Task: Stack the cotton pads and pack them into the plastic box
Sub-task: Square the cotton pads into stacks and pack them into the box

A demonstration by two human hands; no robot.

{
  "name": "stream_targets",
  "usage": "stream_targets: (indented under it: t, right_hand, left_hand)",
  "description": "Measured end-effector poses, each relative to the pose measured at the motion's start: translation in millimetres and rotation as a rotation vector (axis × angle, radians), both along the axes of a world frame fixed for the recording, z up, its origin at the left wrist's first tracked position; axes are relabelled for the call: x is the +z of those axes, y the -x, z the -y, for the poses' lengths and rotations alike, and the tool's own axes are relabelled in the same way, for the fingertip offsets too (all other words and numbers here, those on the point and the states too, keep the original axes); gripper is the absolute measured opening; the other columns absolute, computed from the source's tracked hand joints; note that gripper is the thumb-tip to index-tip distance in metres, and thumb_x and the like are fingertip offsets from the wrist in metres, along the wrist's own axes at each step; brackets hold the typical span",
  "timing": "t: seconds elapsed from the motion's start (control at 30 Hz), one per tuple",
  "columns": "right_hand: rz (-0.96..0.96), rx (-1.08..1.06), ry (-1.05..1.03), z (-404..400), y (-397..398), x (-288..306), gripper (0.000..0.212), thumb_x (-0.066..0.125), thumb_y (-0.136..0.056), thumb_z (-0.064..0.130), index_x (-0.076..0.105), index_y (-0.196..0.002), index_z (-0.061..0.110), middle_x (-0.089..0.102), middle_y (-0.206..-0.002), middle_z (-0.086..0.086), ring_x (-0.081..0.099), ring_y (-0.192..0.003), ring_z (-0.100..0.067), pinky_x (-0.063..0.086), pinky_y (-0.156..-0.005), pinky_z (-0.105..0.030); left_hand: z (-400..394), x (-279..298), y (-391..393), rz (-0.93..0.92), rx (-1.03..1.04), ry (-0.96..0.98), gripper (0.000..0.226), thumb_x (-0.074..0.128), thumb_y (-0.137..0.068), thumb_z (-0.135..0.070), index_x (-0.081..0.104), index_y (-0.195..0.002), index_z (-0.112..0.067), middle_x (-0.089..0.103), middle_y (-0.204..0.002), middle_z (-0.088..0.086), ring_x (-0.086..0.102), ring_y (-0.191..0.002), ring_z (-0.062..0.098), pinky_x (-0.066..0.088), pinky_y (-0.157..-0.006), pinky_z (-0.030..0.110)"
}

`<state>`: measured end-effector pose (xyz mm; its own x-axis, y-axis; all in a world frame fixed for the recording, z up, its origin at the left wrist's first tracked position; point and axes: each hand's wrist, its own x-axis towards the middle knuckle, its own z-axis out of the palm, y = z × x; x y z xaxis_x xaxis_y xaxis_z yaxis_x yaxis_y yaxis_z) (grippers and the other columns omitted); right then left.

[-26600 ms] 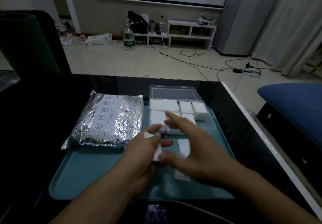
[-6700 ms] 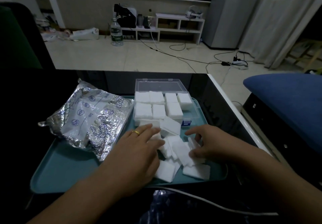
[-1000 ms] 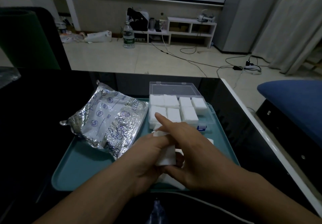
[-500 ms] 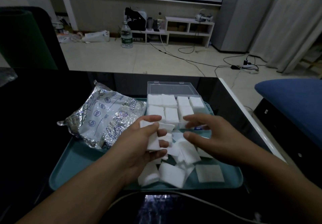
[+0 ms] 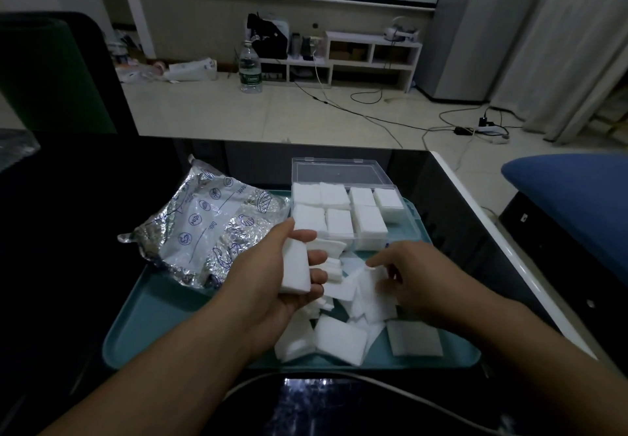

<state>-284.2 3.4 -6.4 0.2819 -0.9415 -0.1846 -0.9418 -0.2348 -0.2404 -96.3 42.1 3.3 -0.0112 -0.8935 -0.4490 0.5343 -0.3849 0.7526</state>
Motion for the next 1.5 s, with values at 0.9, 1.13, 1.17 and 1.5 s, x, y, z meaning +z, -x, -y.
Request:
stream_targets:
  t: [0.9, 1.13, 1.17, 1.5]
  right_hand:
    - [0.542, 0.259, 0.121, -35.9, -21.5, 18.7, 0.089, 0.079, -0.074, 0.042, 0.028, -0.147, 0.042, 0.043, -0.130, 0.028, 0.035, -0.121, 0.015, 0.029, -0.094, 0.000]
    - [0.568, 0.268, 0.102, -39.5, -25.5, 21.1, 0.098, 0.078, -0.073, 0.048, 0.016, -0.148, 0.048, 0.044, -0.132, 0.029, 0.040, -0.119, 0.014, 0.033, -0.094, 0.000]
    - [0.603, 0.232, 0.072, -37.7, -22.4, 24.1, 0.096, 0.075, -0.072, 0.052, 0.017, -0.148, 0.050, 0.045, -0.131, 0.032, 0.040, -0.119, 0.016, 0.034, -0.096, -0.003]
    - [0.042, 0.090, -0.036, -1.7, 4.5, -10.8, 0.056, 0.072, -0.082, 0.039, 0.053, -0.135, 0.031, 0.059, -0.119, 0.005, 0.055, -0.113, -0.015, 0.043, -0.094, -0.025]
  left_hand:
    - [-4.0, -4.2, 17.7, -0.147, -0.154, 0.037, 0.054, 0.034, -0.099, -0.052, 0.066, -0.111, -0.010, 0.065, -0.073, 0.016, 0.057, -0.052, 0.024, 0.050, -0.046, 0.028]
    - [-6.6, -4.5, 16.7, -0.077, -0.149, 0.106, 0.043, 0.048, -0.095, -0.046, 0.068, -0.107, -0.011, 0.065, -0.081, 0.016, 0.057, -0.054, 0.022, 0.050, -0.047, 0.030]
    - [-6.7, -3.6, 16.8, -0.058, -0.123, 0.112, 0.041, 0.046, -0.095, -0.045, 0.067, -0.110, -0.013, 0.066, -0.081, 0.016, 0.057, -0.054, 0.021, 0.051, -0.047, 0.029]
    - [-2.6, 1.2, 10.3, -0.149, -0.041, 0.000, 0.050, 0.036, -0.100, -0.049, 0.060, -0.098, -0.005, 0.065, -0.066, 0.014, 0.045, -0.051, 0.019, 0.040, -0.044, 0.022]
